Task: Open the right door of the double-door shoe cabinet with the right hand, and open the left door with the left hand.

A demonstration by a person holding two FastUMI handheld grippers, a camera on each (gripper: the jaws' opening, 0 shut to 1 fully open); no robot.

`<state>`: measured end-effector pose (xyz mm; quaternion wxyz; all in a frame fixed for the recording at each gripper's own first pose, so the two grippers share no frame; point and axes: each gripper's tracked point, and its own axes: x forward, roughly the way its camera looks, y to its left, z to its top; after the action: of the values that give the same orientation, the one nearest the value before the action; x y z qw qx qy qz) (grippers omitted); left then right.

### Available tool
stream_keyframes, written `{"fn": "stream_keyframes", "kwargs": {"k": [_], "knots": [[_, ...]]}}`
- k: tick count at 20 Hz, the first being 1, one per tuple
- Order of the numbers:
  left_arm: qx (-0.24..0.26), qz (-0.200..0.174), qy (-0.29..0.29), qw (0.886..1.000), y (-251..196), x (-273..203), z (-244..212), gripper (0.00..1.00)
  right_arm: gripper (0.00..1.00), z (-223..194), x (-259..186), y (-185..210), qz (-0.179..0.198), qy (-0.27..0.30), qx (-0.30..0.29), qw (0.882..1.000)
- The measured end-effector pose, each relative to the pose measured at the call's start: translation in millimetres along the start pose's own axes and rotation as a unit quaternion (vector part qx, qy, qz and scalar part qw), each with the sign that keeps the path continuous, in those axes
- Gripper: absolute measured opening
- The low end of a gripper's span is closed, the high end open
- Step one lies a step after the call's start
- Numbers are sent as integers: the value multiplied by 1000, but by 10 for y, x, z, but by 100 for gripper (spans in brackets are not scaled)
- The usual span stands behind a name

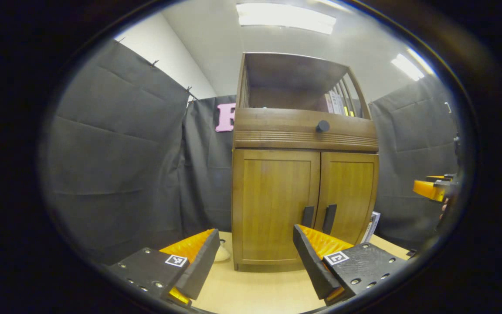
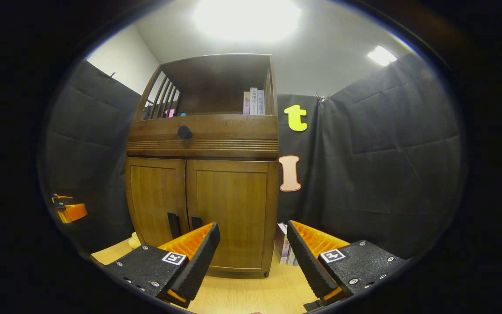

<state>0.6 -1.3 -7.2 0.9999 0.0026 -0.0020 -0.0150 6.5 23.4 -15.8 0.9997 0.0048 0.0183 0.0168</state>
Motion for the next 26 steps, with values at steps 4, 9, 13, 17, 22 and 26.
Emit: {"fn": "stream_keyframes", "kwargs": {"k": [4, 9, 13, 17, 22, 26], "knots": [[1, 7, 11, 1000, 31, 51, -111, 100, 96, -18, 156, 123, 11, 7, 17, 1000], [-14, 22, 28, 999, 94, 135, -311, 100, 95, -70, 614, 476, 41, 23, 21, 999], [3, 45, 40, 998, 375, -164, -410, 100, 96, -137, 914, 829, 65, 31, 25, 997], [-11, 62, 40, 997, 490, -236, -403, 100, 95, -249, 1275, 1115, 79, 37, 31, 996], [-29, 94, 65, 993, 658, -312, -557, 100, 95, -564, 1640, 1335, 90, 60, 37, 993], [-32, 114, 100, 988, 850, -385, -753, 100, 95, -763, 1893, 1440, 88, 72, 22, 993]]}}
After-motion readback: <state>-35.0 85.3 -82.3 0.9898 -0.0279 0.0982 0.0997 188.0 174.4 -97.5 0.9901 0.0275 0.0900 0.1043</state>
